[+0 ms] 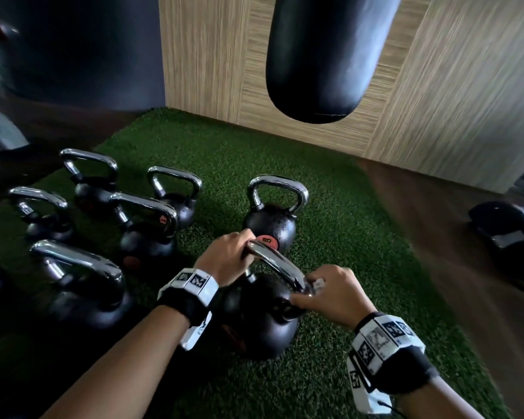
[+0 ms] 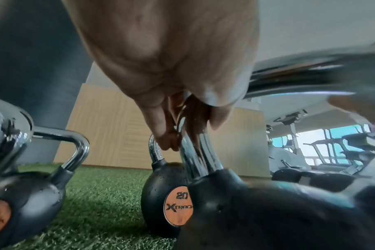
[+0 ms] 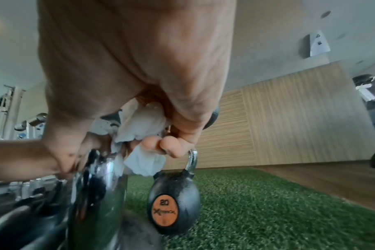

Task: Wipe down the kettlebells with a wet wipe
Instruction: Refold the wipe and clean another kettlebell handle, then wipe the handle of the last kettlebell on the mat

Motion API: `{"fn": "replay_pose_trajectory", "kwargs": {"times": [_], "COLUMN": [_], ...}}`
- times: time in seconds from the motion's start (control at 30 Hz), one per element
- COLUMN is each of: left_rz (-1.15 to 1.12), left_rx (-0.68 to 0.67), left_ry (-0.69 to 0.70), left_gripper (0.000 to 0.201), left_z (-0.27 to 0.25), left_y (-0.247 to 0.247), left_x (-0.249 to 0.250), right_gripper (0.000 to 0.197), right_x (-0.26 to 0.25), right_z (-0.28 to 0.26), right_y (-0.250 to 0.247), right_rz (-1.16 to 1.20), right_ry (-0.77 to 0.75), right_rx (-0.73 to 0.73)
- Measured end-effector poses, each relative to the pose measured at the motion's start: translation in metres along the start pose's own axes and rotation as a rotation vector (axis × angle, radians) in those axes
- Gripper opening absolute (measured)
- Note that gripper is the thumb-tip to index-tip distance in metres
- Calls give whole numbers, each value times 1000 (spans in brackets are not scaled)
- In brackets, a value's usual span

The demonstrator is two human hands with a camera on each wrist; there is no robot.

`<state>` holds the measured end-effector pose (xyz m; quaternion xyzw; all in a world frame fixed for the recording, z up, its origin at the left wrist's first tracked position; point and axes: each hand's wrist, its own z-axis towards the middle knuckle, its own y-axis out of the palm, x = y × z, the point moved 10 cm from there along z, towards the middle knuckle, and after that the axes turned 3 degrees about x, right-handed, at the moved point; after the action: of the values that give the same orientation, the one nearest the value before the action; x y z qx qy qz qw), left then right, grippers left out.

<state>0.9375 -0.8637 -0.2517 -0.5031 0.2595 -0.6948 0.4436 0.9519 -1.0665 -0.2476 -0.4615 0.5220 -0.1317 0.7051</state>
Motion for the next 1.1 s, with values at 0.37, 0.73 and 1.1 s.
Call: {"fn": "replay_pose_trajectory", "kwargs": {"times": [0.37,0.73,1.1], "left_rz": [156,214,431], "left_rx": [20,-505,-630], "left_ry": [1,-73,-126], "left_gripper": [25,38,49], "left_z": [-36,-26,96], "left_y": [-5,0,-106], "left_x": [11,7,51], "right_gripper": [32,24,36], "right_x": [17,20,-9], "right_z": [22,8,42], "right_y": [-14,-5,-86], "right_rz": [-58,-53,182], "right_ry": [-73,-110,-76], "right_rx": [54,-1,84]}}
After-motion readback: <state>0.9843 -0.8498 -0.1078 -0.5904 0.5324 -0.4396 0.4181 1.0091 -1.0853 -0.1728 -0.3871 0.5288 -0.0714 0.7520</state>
